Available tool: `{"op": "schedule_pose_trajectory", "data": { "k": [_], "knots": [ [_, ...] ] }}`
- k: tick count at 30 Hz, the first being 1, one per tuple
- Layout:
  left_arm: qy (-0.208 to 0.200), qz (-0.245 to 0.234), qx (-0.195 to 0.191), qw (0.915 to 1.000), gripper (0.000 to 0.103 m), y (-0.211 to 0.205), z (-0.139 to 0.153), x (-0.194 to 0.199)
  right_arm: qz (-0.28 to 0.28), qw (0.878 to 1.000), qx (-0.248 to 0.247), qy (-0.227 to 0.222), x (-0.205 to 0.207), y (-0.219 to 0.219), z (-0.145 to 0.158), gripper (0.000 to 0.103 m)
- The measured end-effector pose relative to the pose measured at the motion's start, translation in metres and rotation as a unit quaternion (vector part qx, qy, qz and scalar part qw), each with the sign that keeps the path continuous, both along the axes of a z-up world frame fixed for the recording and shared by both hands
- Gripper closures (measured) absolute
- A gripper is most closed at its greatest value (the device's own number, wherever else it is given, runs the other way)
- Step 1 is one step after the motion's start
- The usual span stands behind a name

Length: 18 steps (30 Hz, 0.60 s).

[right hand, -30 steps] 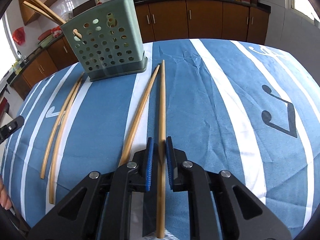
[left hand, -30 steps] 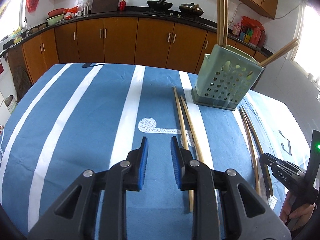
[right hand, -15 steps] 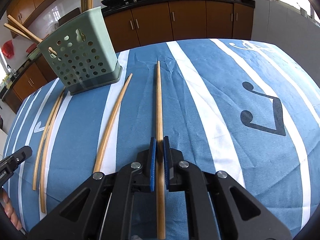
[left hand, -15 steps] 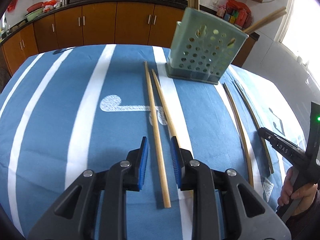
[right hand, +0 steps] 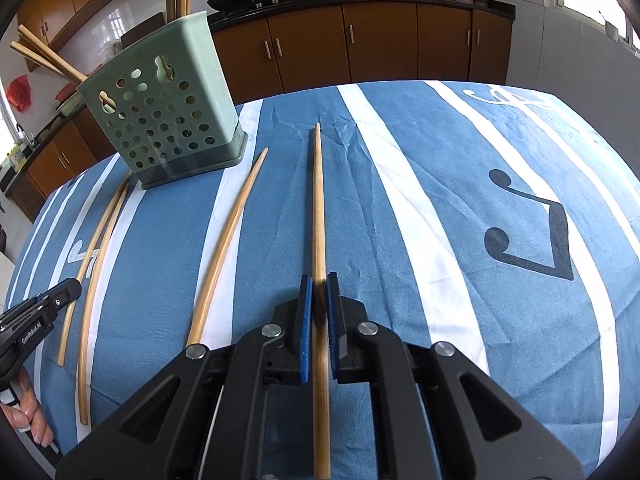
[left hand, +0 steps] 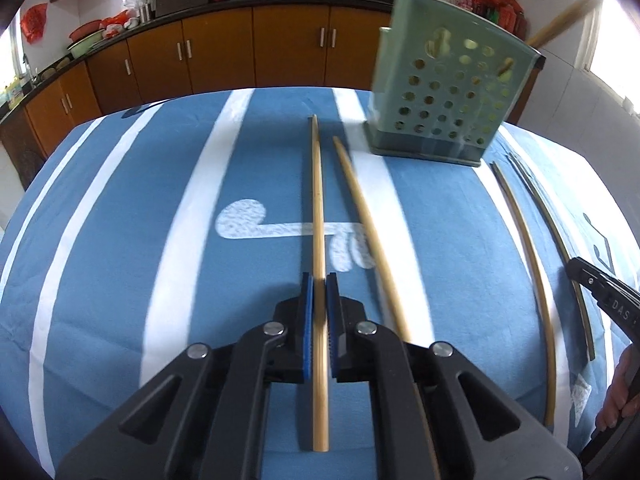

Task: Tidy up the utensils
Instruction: 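Hold the grasped chopsticks in both tools just above the table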

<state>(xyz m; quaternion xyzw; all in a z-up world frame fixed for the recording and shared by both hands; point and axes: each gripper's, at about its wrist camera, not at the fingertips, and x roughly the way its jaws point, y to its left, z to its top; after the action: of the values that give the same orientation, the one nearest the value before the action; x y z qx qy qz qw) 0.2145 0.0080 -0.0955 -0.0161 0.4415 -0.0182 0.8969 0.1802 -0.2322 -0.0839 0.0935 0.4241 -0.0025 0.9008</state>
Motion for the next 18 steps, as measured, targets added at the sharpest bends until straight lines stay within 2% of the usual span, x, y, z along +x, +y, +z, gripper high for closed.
{"op": "schedule_pose_trajectory", "data": {
  "k": [5, 8, 13, 18],
  "knots": [
    [-0.003, 0.029, 0.003, 0.9996, 0.095, 0.038, 0.001, 0.001, -0.006, 1.000, -0.008, -0.004, 0.007, -0.004, 0.000, 0.095],
    [-0.007, 0.026, -0.001, 0.9996, 0.095, 0.051, 0.001, 0.001, -0.005, 1.000, -0.019, -0.007, 0.010, -0.005, 0.000, 0.095],
    [-0.010, 0.025, -0.002, 0.9996, 0.094, 0.053, 0.001, -0.002, -0.005, 1.000, -0.016, -0.007, 0.010, -0.006, 0.000, 0.095],
    [-0.010, 0.027, -0.021, 0.9994, 0.094, 0.056, 0.001, -0.001, -0.005, 1.000, -0.015, -0.006, 0.010, -0.006, -0.001, 0.095]
  ]
}}
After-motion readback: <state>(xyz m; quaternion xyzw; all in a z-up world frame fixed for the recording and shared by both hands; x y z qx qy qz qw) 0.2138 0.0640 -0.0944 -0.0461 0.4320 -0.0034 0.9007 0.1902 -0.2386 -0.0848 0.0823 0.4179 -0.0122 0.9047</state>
